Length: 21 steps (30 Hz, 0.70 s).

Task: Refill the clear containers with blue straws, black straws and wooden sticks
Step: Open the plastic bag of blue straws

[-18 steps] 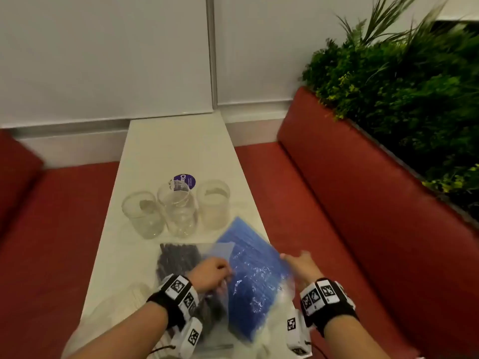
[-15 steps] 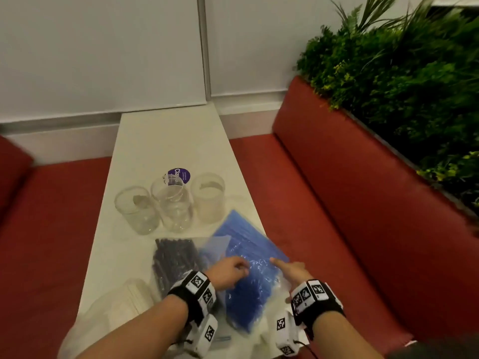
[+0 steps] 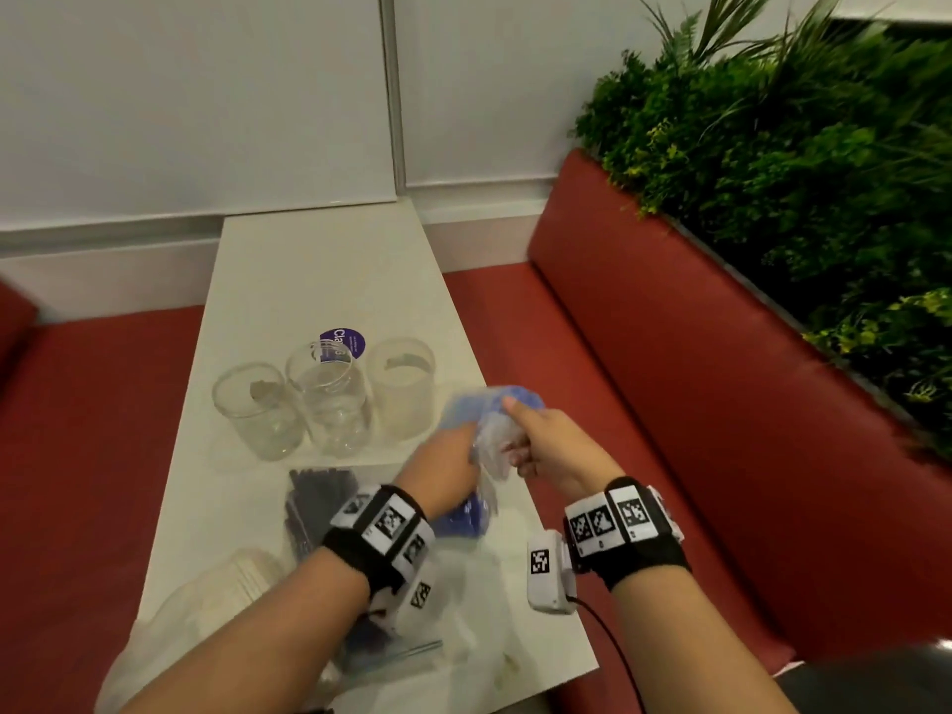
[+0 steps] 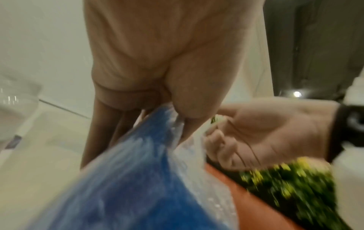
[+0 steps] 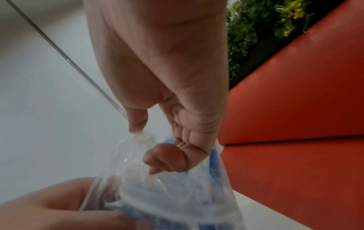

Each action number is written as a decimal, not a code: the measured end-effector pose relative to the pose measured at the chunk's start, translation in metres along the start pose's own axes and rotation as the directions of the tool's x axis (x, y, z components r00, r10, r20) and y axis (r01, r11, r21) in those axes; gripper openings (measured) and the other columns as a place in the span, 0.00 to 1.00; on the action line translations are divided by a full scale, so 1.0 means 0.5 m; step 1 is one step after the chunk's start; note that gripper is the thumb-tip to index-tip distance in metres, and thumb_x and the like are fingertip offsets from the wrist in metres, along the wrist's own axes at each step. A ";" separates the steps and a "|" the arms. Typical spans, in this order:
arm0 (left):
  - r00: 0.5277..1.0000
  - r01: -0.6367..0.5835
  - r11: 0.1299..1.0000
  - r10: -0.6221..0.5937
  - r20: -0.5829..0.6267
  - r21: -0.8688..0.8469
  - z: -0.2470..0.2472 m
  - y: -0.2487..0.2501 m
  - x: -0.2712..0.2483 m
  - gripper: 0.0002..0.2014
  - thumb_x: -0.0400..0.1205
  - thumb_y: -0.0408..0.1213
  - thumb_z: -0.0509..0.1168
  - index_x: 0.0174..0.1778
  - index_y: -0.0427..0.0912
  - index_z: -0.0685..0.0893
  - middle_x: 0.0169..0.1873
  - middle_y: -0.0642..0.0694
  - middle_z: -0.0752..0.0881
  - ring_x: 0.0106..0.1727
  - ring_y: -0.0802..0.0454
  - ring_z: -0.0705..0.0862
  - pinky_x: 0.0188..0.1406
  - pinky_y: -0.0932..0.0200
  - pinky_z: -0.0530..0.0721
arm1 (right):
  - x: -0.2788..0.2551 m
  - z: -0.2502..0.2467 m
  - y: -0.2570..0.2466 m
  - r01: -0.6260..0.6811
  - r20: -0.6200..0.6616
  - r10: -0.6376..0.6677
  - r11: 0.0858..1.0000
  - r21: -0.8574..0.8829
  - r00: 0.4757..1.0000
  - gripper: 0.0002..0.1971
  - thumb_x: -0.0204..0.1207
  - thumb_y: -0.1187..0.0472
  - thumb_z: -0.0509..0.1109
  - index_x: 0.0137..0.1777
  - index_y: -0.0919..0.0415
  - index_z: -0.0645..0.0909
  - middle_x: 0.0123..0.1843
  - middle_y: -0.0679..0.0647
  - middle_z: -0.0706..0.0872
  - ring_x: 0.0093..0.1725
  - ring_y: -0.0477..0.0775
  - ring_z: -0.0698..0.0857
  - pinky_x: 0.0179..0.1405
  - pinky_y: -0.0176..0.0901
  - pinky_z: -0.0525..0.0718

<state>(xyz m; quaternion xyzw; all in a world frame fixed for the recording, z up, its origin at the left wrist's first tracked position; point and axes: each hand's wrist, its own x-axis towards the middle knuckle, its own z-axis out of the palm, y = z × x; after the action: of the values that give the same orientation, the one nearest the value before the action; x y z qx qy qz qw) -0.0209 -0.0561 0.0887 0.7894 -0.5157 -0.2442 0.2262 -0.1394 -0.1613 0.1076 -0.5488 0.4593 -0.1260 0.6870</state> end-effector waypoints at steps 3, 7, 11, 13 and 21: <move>0.998 0.054 0.993 -0.052 0.021 -0.106 -0.092 -0.011 0.012 0.09 0.78 0.27 0.60 0.49 0.36 0.85 0.45 0.38 0.89 0.48 0.40 0.87 0.48 0.50 0.85 | -0.009 0.007 -0.045 0.201 -0.032 -0.203 0.977 -0.069 0.979 0.12 0.88 0.51 0.66 0.52 0.58 0.86 0.36 0.55 0.87 0.26 0.45 0.80 0.23 0.36 0.75; 0.982 0.117 0.933 -0.057 0.182 -0.340 -0.175 -0.041 -0.001 0.09 0.77 0.26 0.66 0.48 0.38 0.89 0.43 0.36 0.91 0.44 0.42 0.90 0.45 0.49 0.88 | -0.010 0.019 -0.074 0.385 -0.110 -0.498 0.775 -0.502 0.860 0.24 0.79 0.70 0.66 0.71 0.47 0.81 0.61 0.54 0.82 0.51 0.47 0.83 0.51 0.39 0.82; 0.953 0.144 0.874 0.003 0.302 -0.464 -0.226 -0.078 -0.029 0.09 0.79 0.31 0.68 0.53 0.44 0.90 0.49 0.40 0.92 0.52 0.39 0.90 0.55 0.47 0.88 | -0.017 0.044 -0.099 0.381 0.242 -0.330 0.474 -0.794 0.913 0.40 0.77 0.64 0.67 0.83 0.27 0.63 0.89 0.46 0.54 0.85 0.59 0.55 0.83 0.69 0.60; 0.958 0.120 0.851 0.035 0.284 -0.512 -0.248 -0.099 -0.039 0.10 0.82 0.36 0.69 0.58 0.45 0.89 0.53 0.43 0.91 0.56 0.42 0.90 0.60 0.47 0.86 | -0.019 0.055 -0.110 0.463 0.358 -0.301 0.449 -0.764 0.884 0.39 0.76 0.57 0.72 0.83 0.28 0.64 0.88 0.47 0.58 0.87 0.61 0.54 0.85 0.69 0.58; 0.991 0.059 0.914 -0.005 0.133 -0.401 -0.322 -0.151 -0.082 0.24 0.79 0.66 0.61 0.57 0.53 0.89 0.50 0.52 0.92 0.53 0.53 0.90 0.64 0.46 0.83 | -0.029 0.172 -0.130 0.501 0.438 -0.274 0.236 -0.832 0.856 0.56 0.66 0.47 0.81 0.88 0.38 0.49 0.84 0.52 0.65 0.84 0.62 0.62 0.79 0.66 0.68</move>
<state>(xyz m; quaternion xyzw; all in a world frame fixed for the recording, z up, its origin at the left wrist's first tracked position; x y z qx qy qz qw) 0.1177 0.0266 0.1741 0.7165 -0.4547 -0.3996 0.3467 -0.0596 -0.1200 0.1692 -0.9434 0.2241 0.0461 0.2401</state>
